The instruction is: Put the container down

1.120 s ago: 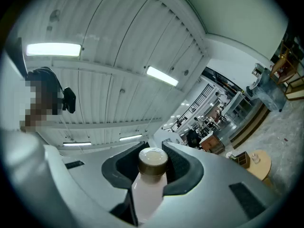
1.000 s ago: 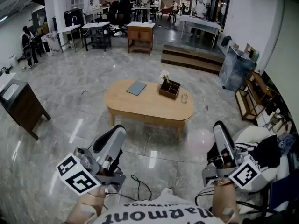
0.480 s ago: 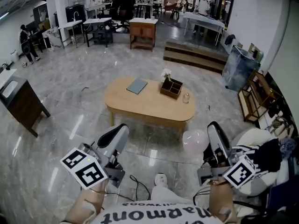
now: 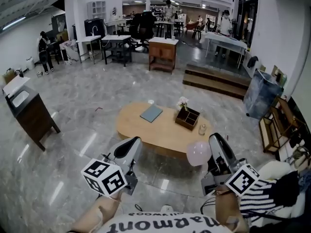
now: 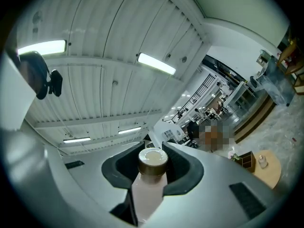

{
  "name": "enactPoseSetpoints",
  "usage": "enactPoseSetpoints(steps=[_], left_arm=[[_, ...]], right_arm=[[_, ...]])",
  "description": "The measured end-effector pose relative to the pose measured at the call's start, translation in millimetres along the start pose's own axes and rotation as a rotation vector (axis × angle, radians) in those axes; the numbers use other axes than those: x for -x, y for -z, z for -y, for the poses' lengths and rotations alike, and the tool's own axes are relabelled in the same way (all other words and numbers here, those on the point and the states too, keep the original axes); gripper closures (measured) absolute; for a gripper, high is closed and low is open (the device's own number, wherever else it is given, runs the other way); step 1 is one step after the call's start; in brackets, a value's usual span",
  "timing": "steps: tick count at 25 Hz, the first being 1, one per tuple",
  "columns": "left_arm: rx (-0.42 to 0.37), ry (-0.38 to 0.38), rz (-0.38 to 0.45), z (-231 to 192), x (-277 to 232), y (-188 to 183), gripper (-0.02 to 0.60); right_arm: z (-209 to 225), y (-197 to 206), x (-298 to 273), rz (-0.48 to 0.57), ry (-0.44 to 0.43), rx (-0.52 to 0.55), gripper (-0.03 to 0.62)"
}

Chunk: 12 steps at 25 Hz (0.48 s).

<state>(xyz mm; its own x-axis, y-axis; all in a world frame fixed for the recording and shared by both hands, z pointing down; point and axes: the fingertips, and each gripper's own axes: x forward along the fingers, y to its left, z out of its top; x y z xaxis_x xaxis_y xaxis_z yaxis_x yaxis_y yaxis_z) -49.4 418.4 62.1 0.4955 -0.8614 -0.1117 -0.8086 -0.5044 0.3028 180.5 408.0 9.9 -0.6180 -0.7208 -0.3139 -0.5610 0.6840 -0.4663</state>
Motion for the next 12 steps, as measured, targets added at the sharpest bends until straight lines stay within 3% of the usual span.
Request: enactPoseSetpoints(steps=[4, 12], left_arm=[[0.0, -0.051, -0.004, -8.6, -36.9, 7.8, 0.566], [-0.009, -0.061, 0.026, -9.5, -96.6, 25.8, 0.566]], right_arm=[[38.7, -3.2, -29.1, -0.059, 0.011, 0.035, 0.479], [112.6, -10.4, -67.2, -0.125, -0.02, 0.023, 0.48]])
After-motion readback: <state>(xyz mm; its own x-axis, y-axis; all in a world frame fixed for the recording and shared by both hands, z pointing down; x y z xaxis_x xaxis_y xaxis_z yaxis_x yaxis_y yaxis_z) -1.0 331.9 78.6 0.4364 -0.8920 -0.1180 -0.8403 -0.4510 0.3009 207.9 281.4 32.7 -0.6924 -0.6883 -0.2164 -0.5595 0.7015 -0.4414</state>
